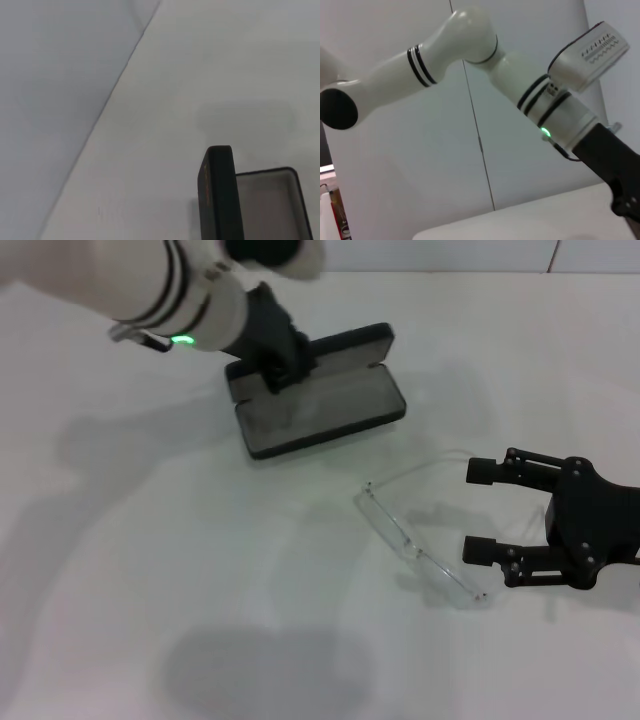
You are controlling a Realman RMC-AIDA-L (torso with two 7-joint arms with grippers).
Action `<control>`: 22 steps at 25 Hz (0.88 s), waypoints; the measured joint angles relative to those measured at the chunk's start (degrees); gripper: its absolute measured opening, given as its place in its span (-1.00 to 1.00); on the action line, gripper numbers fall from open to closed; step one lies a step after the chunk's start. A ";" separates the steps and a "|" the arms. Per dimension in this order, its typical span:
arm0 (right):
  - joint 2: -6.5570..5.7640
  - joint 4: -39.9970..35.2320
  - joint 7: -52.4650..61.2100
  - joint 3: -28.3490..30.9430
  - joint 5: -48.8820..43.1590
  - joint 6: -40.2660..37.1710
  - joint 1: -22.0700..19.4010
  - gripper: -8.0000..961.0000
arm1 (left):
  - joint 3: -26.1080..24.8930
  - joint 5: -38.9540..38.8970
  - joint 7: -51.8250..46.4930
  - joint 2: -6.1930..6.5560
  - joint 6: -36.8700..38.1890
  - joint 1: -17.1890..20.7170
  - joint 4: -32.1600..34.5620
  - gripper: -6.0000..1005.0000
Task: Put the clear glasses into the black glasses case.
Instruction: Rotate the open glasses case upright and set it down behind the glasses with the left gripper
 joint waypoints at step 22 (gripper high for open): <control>-0.09 2.15 -0.90 0.13 1.51 -1.21 -0.56 0.78 | 9.75 -2.16 7.40 -0.10 -12.20 -0.65 -5.66 -0.53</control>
